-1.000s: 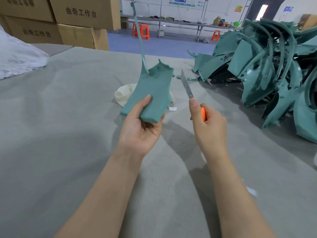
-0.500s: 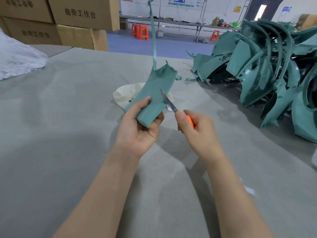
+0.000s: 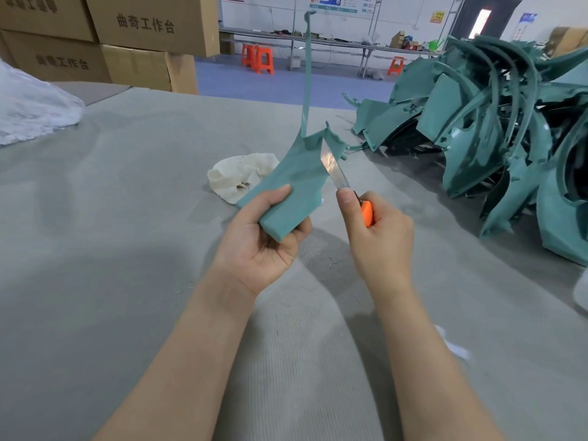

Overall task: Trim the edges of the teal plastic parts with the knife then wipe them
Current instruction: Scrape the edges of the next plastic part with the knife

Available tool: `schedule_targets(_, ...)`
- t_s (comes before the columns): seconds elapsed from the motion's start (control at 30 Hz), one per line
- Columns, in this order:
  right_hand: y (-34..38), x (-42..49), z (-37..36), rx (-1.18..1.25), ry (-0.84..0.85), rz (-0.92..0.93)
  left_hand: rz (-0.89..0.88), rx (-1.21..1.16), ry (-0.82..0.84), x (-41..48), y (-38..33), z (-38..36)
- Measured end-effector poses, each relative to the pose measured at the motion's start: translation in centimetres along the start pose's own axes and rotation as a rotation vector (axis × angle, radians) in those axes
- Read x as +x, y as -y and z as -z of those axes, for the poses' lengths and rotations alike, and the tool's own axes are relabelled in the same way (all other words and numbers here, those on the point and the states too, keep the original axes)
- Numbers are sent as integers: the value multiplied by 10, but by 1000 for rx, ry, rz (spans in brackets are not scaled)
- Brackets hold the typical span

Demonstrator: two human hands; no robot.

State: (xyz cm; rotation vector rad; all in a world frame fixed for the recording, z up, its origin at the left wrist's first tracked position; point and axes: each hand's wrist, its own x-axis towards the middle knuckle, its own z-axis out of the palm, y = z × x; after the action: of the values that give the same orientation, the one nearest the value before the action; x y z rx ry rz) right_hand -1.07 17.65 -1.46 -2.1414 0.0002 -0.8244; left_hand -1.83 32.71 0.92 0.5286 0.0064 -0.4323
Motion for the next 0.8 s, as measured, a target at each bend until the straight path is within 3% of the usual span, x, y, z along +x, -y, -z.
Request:
schedule_targets(0.43,-13,18,8,-47,-134,-186,22,-13,-53,2,-1,1)
schedule_targets(0.8,1,-1,6,212,403,55,-69,-132,-54,5,-7,9)
